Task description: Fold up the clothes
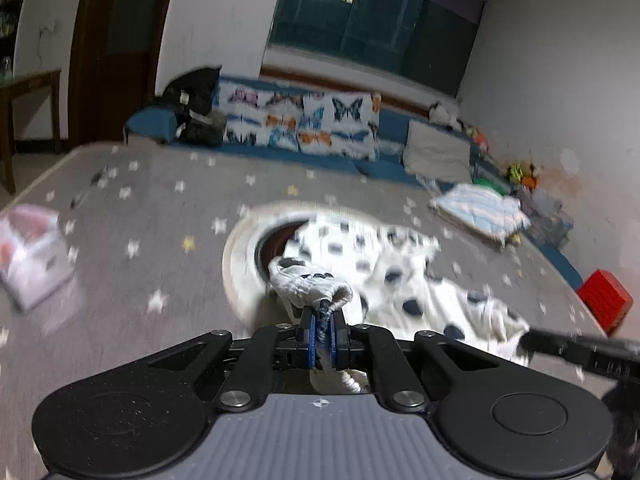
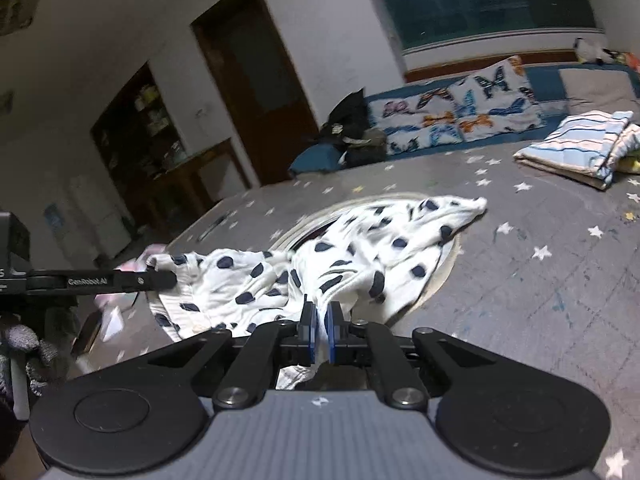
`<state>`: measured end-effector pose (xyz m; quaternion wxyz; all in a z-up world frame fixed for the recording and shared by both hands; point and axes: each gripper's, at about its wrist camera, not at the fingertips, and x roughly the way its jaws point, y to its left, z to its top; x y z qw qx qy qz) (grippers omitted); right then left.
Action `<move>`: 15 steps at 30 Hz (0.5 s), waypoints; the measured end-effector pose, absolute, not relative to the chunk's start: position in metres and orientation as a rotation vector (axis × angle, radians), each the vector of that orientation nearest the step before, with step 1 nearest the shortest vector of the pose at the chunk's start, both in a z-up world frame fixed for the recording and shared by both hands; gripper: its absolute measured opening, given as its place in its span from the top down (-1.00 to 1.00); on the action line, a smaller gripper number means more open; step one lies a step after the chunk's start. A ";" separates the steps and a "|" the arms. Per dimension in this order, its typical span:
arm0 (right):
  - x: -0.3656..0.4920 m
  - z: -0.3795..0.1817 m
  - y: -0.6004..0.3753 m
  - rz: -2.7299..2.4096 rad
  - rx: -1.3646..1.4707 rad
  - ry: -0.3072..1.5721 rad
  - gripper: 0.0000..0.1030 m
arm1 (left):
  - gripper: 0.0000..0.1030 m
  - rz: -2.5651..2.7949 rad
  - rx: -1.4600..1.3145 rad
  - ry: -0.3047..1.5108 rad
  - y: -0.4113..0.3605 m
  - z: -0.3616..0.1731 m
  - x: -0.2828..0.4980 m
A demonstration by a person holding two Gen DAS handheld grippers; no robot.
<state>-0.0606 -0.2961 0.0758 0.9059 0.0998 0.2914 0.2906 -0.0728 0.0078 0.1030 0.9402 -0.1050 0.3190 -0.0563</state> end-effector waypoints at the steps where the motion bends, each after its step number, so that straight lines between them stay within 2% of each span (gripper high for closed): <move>1: -0.067 0.075 -0.296 0.617 0.191 0.613 0.90 | 0.86 -0.119 -0.214 0.666 0.008 0.099 -0.079; 10: -0.105 0.063 -0.298 0.663 0.116 0.706 0.92 | 0.84 -0.185 -0.224 0.811 0.006 0.069 -0.099; 15: -0.085 0.061 -0.302 0.606 0.115 0.723 0.84 | 0.64 -0.174 -0.226 0.834 0.020 0.064 -0.100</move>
